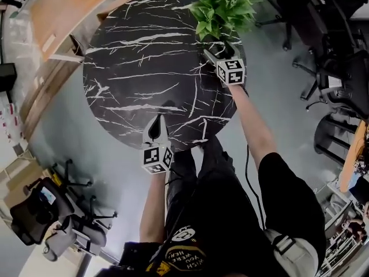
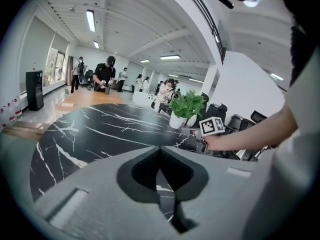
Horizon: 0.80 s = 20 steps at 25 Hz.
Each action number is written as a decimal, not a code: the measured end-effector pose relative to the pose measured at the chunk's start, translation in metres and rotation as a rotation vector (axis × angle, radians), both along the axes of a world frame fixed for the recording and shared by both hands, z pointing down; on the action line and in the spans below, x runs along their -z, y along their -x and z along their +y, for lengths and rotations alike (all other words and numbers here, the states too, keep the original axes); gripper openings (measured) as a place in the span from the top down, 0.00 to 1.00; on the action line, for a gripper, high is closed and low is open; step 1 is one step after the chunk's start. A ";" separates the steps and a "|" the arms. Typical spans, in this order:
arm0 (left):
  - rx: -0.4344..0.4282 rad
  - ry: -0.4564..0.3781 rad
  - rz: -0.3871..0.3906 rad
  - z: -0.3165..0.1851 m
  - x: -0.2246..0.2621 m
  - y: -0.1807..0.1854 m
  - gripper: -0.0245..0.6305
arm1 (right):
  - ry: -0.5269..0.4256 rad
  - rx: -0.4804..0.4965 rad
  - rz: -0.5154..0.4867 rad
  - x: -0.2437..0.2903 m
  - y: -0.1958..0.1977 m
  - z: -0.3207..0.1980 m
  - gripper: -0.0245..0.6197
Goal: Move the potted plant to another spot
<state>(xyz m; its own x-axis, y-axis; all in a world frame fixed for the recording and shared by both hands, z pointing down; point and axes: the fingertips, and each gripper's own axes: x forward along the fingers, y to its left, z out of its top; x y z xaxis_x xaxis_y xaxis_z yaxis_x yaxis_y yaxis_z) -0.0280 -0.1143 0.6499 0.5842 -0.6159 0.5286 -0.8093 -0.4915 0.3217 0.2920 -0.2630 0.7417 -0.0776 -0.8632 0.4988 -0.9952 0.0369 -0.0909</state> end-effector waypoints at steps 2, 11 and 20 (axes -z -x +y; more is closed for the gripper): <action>-0.027 -0.024 0.012 -0.004 0.018 -0.014 0.96 | -0.034 -0.013 -0.018 0.025 0.016 0.041 0.47; -0.169 -0.196 0.105 -0.012 0.127 -0.091 0.96 | -0.165 -0.115 -0.028 0.186 0.060 0.163 0.93; -0.235 -0.310 0.160 0.010 0.212 -0.113 0.96 | -0.225 -0.104 -0.036 0.273 0.093 0.187 0.97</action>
<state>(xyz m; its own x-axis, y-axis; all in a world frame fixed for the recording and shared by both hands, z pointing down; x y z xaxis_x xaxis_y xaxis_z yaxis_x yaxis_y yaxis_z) 0.0854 -0.1040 0.4382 0.7875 -0.5717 0.2300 -0.6153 -0.7501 0.2423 0.1985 -0.0761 0.4682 0.0028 -0.9565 0.2918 -0.9910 -0.0418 -0.1275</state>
